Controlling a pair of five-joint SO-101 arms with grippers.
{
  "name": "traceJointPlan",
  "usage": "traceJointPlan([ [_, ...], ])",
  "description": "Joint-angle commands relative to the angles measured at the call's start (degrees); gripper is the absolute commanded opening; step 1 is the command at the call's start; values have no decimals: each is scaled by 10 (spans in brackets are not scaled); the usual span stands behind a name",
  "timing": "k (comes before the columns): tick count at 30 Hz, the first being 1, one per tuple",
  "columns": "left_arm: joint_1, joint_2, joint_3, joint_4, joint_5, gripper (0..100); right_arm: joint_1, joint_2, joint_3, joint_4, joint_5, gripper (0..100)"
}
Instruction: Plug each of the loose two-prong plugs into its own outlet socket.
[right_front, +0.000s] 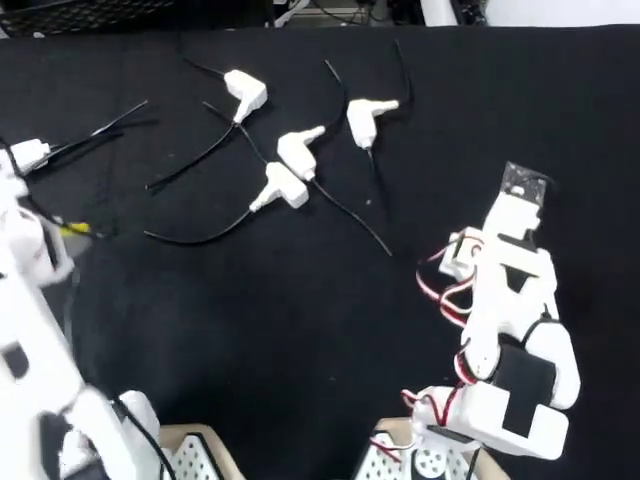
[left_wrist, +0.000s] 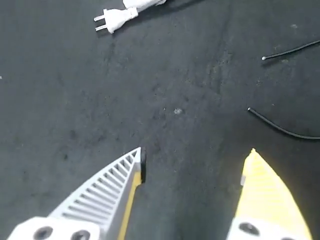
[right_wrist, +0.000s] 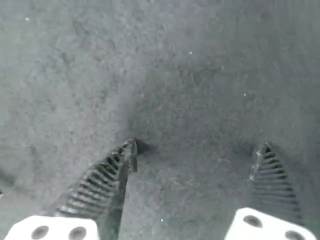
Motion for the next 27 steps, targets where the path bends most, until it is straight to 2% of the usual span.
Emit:
traceJointPlan([
  [1,-15,162,-227,60,-9,318,-12,-11,-1,-7,5,343],
  [7,-47,373,-483,59,-94,319,-15,-11,-1,-7,5,343],
  [13,-65,595,-729,64,-223,319,-15,-9,-1,-7,5,343],
  [19,-73,770,-897,105,-366,319,-15,-8,-1,-7,5,343],
  [23,-63,865,-997,104,-455,319,-16,-7,-1,-7,5,343],
  [27,-49,950,-1084,80,-490,319,-16,-7,-1,-7,5,343],
])
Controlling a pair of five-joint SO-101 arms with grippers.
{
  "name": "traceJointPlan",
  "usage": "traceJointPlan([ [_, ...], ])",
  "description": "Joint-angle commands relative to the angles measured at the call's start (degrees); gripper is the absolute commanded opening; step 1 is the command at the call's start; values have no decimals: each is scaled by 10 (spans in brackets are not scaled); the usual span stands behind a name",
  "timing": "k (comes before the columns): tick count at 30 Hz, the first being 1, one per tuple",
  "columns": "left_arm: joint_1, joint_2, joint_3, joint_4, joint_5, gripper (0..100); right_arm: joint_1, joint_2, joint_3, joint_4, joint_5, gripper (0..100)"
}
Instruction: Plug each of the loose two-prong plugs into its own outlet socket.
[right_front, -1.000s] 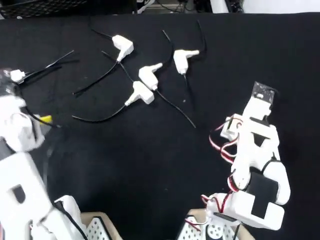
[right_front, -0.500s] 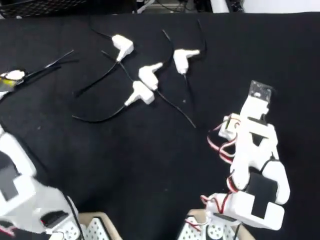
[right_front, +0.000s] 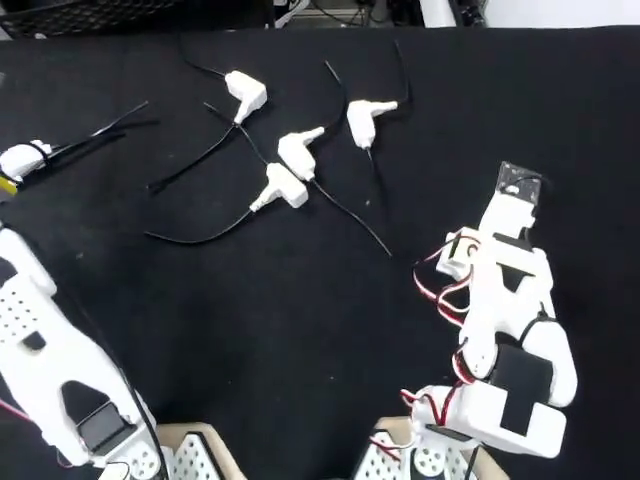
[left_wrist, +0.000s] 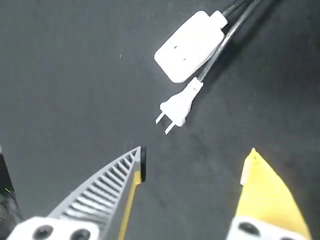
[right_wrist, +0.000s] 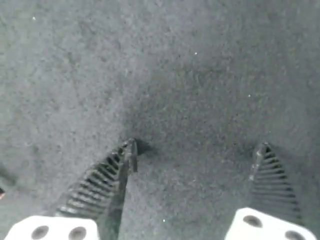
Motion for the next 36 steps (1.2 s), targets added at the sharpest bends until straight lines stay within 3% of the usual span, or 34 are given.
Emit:
traceJointPlan([
  [1,20,75,-121,-44,-29,319,-12,-7,-1,-6,5,343],
  [11,36,252,-160,-310,-63,318,-31,-6,5,-8,37,343],
  [20,76,323,-154,-431,-91,318,-46,-6,6,-11,53,343],
  [26,82,367,-154,-435,-93,314,-46,-6,6,-11,53,343],
  [28,86,382,-154,-434,-91,256,-46,-6,6,-11,53,343],
  [31,87,389,-158,-404,-90,70,-46,-6,6,-11,64,343],
  [36,88,392,-159,-357,-90,64,-58,15,-14,17,107,343],
])
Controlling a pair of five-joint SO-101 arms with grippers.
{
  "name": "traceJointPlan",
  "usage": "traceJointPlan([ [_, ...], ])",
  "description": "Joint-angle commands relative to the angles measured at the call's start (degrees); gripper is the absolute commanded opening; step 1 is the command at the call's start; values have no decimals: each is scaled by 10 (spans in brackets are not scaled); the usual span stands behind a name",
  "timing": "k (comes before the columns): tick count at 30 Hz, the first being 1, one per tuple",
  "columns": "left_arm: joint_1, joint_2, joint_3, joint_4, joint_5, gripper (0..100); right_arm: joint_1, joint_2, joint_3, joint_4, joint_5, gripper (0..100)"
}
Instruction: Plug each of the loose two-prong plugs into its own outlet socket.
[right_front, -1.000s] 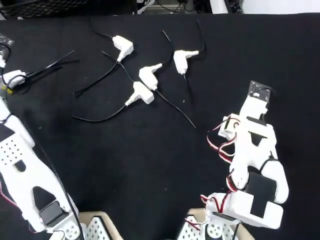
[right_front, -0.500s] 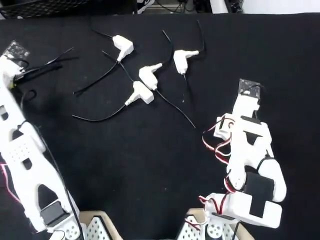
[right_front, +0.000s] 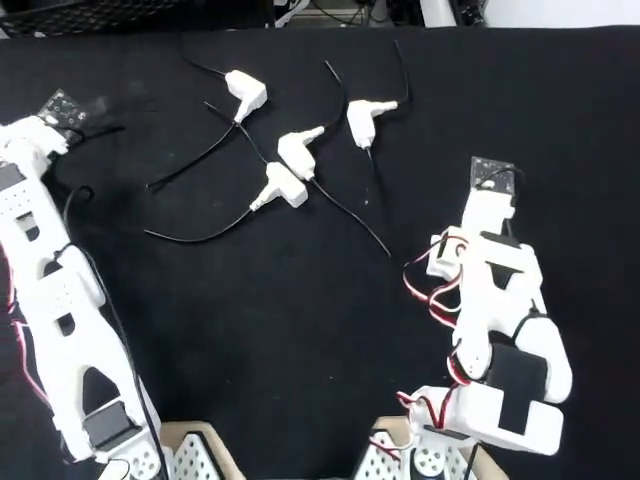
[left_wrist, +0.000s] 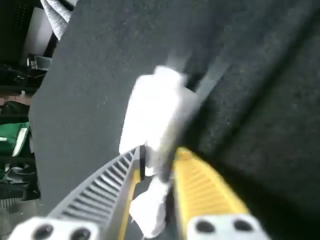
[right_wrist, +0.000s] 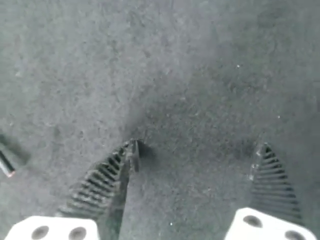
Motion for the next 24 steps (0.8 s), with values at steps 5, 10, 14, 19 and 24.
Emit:
traceJointPlan([
  [5,10,5,1,103,-2,40,-19,58,-68,61,22,343],
  [10,10,4,-23,155,22,28,-18,69,-80,69,22,342],
  [14,22,3,-64,232,77,29,-18,69,-80,69,22,342],
  [19,30,-50,-62,357,100,28,-16,69,-80,69,21,342],
  [24,52,-98,-62,437,156,29,-16,69,-80,69,21,342],
])
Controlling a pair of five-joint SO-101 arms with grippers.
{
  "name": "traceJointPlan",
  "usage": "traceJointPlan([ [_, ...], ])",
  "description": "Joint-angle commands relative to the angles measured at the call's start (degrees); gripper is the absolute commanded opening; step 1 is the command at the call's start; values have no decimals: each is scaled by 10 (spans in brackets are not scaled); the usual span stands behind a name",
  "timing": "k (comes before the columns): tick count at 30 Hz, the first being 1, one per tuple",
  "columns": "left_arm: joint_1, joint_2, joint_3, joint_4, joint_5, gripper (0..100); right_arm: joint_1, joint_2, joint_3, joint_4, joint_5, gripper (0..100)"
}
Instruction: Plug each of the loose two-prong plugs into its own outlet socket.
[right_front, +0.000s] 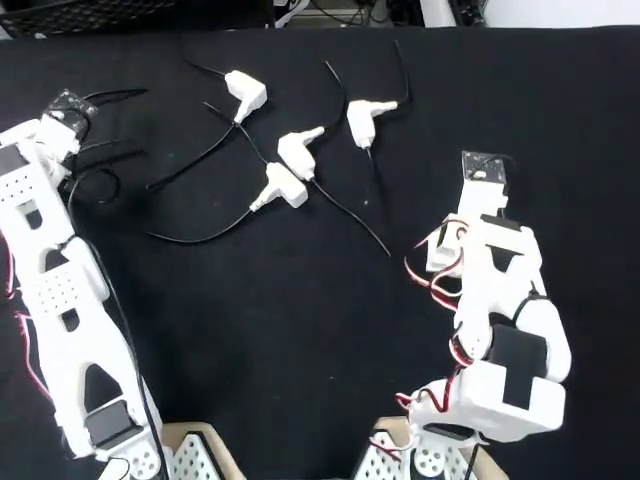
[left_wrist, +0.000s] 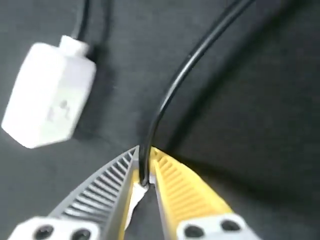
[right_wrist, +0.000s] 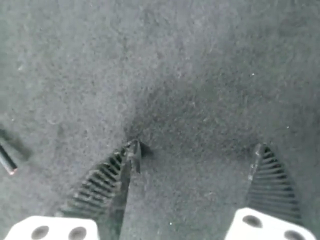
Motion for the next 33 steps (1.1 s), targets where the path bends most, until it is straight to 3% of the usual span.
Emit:
traceJointPlan([
  [1,33,-49,-3,97,55,29,-12,6,-1,3,3,342],
  [4,60,-81,-3,171,85,29,-12,6,-1,3,3,342],
  [8,83,-120,-1,171,163,29,-12,5,2,0,3,342],
  [17,147,-173,4,173,258,28,-12,-29,34,-23,4,342],
  [24,217,-179,95,173,304,28,-12,-32,39,-30,4,342],
  [33,300,-173,106,171,305,30,-12,-32,41,-31,4,342],
])
